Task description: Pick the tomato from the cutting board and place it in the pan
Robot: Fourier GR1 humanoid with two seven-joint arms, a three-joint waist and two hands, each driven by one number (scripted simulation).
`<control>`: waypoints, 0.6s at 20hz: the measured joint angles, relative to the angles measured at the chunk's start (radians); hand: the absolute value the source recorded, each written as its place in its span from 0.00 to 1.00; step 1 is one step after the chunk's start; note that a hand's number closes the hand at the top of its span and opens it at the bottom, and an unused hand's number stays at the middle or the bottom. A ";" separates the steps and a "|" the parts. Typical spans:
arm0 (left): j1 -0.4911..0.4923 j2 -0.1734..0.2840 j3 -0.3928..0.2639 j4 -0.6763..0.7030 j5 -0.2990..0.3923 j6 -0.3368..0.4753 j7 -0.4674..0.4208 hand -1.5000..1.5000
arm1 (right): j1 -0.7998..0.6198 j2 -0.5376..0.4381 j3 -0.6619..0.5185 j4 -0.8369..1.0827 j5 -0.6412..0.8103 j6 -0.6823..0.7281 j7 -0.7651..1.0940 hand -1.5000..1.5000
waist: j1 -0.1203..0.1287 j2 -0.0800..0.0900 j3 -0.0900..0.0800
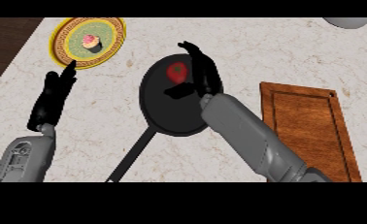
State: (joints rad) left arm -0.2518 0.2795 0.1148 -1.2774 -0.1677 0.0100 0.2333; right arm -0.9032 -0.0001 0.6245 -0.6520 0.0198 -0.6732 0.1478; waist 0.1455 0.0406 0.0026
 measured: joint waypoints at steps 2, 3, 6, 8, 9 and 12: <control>-0.004 0.006 0.003 0.002 0.004 -0.009 0.000 0.50 | 0.006 0.000 -0.010 -0.001 -0.039 -0.036 -0.058 0.00 | -0.002 0.000 0.000; -0.007 0.011 0.008 0.006 0.006 -0.010 0.003 0.50 | 0.007 0.000 -0.013 -0.002 -0.059 -0.053 -0.083 0.00 | -0.005 -0.001 0.000; 0.005 0.003 0.006 0.008 0.000 0.000 -0.006 0.50 | -0.012 0.000 -0.032 0.004 -0.119 -0.105 -0.138 0.00 | -0.011 -0.005 0.000; 0.012 0.005 0.013 0.010 0.003 0.000 -0.010 0.50 | -0.015 0.000 -0.045 0.009 -0.161 -0.136 -0.178 0.00 | -0.019 -0.008 0.000; 0.004 0.006 0.015 0.011 0.001 0.004 0.001 0.50 | -0.015 0.000 -0.051 0.012 -0.182 -0.151 -0.196 0.00 | -0.026 -0.009 0.000; 0.015 0.013 0.028 0.010 0.004 0.007 0.008 0.50 | -0.028 0.000 -0.072 0.033 -0.237 -0.183 -0.228 0.00 | -0.050 -0.017 -0.001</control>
State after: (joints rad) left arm -0.2370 0.2926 0.1427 -1.2669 -0.1634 0.0174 0.2411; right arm -0.9315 -0.0001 0.5525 -0.6195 -0.2169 -0.8559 -0.0803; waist 0.0959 0.0238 0.0018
